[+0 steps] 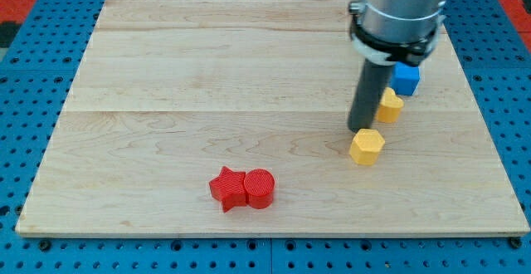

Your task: Push yellow hexagon bottom right to the yellow heart

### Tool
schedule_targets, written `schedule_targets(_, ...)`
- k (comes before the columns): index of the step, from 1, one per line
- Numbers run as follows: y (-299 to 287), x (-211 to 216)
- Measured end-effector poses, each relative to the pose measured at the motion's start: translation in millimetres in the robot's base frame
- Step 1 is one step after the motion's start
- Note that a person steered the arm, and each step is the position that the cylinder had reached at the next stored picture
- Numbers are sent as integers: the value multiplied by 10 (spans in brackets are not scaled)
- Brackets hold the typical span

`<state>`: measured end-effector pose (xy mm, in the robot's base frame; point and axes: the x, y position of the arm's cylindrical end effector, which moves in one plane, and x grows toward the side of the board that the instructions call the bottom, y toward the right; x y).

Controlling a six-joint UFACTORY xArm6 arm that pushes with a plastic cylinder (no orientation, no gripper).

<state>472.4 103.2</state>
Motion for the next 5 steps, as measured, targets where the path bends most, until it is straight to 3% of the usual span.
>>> schedule_targets(3,-232,389)
schedule_targets(4,306,390)
schedule_targets(5,365,390)
